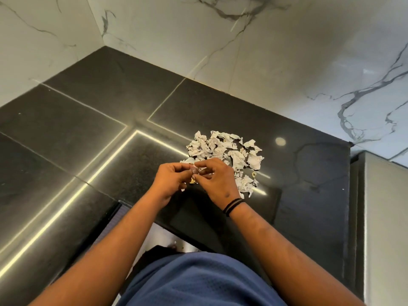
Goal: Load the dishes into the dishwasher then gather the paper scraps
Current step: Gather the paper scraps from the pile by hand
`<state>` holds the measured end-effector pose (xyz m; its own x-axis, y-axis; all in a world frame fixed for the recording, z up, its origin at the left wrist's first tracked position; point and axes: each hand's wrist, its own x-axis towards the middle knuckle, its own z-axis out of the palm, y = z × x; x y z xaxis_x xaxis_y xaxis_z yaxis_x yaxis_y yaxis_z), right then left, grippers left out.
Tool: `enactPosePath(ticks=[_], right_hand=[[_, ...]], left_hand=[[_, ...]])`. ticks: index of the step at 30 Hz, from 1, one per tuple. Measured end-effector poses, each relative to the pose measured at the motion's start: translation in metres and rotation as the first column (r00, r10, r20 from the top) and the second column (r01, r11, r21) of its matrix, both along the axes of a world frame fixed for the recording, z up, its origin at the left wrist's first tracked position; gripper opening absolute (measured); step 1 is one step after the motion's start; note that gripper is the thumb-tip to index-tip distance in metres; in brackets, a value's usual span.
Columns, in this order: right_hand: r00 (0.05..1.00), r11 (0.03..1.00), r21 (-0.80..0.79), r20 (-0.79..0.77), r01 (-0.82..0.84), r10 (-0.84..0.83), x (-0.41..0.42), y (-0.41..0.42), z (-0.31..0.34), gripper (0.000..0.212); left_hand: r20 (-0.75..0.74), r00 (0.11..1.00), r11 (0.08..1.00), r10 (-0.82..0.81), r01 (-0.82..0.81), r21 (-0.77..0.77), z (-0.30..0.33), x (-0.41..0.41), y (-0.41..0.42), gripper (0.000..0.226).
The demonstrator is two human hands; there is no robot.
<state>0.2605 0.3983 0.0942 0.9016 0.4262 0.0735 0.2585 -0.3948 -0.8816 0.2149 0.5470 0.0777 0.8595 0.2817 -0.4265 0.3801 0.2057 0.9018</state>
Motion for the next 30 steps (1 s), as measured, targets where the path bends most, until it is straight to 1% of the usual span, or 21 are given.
enactPosePath(ticks=[2,4,7,9,10,11,12,13,15,17,18,19,21,22,23,25,27,28,29,30], right_hand=[[0.999,0.999,0.042,-0.045,0.013,-0.011,0.001,-0.004,-0.001,0.018],[0.995,0.995,0.082,-0.094,0.048,-0.041,0.001,-0.006,-0.005,0.014],[0.991,0.991,0.099,-0.111,0.088,-0.077,-0.001,-0.008,-0.010,0.013],[0.991,0.988,0.112,-0.094,0.103,-0.092,-0.002,-0.007,-0.010,0.012],[0.992,0.987,0.117,-0.076,0.106,-0.098,-0.003,-0.004,-0.010,0.012],[0.994,0.986,0.124,-0.052,0.107,-0.101,-0.003,-0.002,-0.009,0.011],[0.995,0.987,0.129,-0.023,0.095,-0.093,-0.003,0.001,-0.007,0.011],[0.998,0.990,0.131,0.005,0.061,-0.062,-0.005,0.005,-0.006,0.011],[0.998,0.992,0.115,0.046,-0.059,0.054,-0.010,0.014,-0.003,0.015],[0.981,0.980,0.075,0.078,-0.184,0.178,-0.016,0.023,-0.001,0.021],[0.974,0.977,0.058,0.109,-0.205,0.198,-0.015,0.026,-0.001,0.022],[0.971,0.980,0.039,0.149,-0.193,0.185,-0.013,0.027,-0.003,0.022],[0.960,0.992,-0.054,0.252,-0.115,0.125,-0.004,0.025,-0.012,0.022],[0.945,0.987,-0.135,0.303,-0.087,0.125,0.002,0.023,-0.017,0.023],[0.930,0.969,-0.229,0.328,-0.094,0.168,0.007,0.022,-0.022,0.024],[0.898,0.886,-0.421,0.288,-0.193,0.332,0.011,0.022,-0.030,0.027],[0.832,0.751,-0.597,0.236,-0.283,0.501,0.006,0.026,-0.035,0.032],[0.793,0.689,-0.666,0.240,-0.285,0.560,0.002,0.029,-0.037,0.030],[0.758,0.657,-0.706,0.268,-0.266,0.595,-0.002,0.032,-0.039,0.024],[0.731,0.651,-0.721,0.309,-0.238,0.609,-0.005,0.034,-0.039,0.017]], left_hand=[[0.001,1.000,0.998,0.003,-0.003,-0.059,0.001,-0.001,-0.001,0.014],[0.008,1.000,0.997,0.008,-0.007,-0.076,0.002,-0.005,-0.002,0.022],[-0.004,0.998,0.992,0.055,-0.055,-0.112,0.000,-0.014,-0.005,0.029],[-0.014,0.988,0.974,0.155,-0.155,-0.166,-0.001,-0.016,-0.009,0.024],[-0.026,0.970,0.948,0.240,-0.240,-0.209,-0.001,-0.018,-0.012,0.020],[-0.052,0.943,0.901,0.328,-0.329,-0.283,-0.002,-0.018,-0.014,0.019],[-0.087,0.914,0.834,0.396,-0.397,-0.383,-0.004,-0.019,-0.015,0.024],[-0.120,0.893,0.756,0.434,-0.434,-0.490,-0.007,-0.020,-0.015,0.033],[-0.156,0.877,0.612,0.455,-0.435,-0.660,-0.013,-0.024,-0.011,0.051],[-0.168,0.852,0.498,0.495,-0.437,-0.749,-0.015,-0.026,-0.007,0.054],[-0.173,0.828,0.454,0.533,-0.453,-0.768,-0.015,-0.026,-0.005,0.050],[-0.175,0.798,0.423,0.577,-0.475,-0.772,-0.014,-0.027,-0.002,0.047],[-0.184,0.726,0.381,0.663,-0.538,-0.752,-0.014,-0.029,0.004,0.042],[-0.197,0.693,0.353,0.694,-0.565,-0.746,-0.015,-0.031,0.008,0.041],[-0.211,0.664,0.321,0.717,-0.583,-0.747,-0.018,-0.033,0.012,0.040],[-0.227,0.630,0.286,0.743,-0.605,-0.743,-0.021,-0.037,0.018,0.040],[-0.226,0.627,0.291,0.746,-0.612,-0.735,-0.024,-0.040,0.020,0.041],[-0.224,0.629,0.301,0.744,-0.615,-0.729,-0.025,-0.041,0.019,0.041],[-0.224,0.632,0.308,0.742,-0.618,-0.723,-0.025,-0.042,0.018,0.041],[-0.225,0.636,0.315,0.738,-0.620,-0.718,-0.026,-0.043,0.018,0.042]])
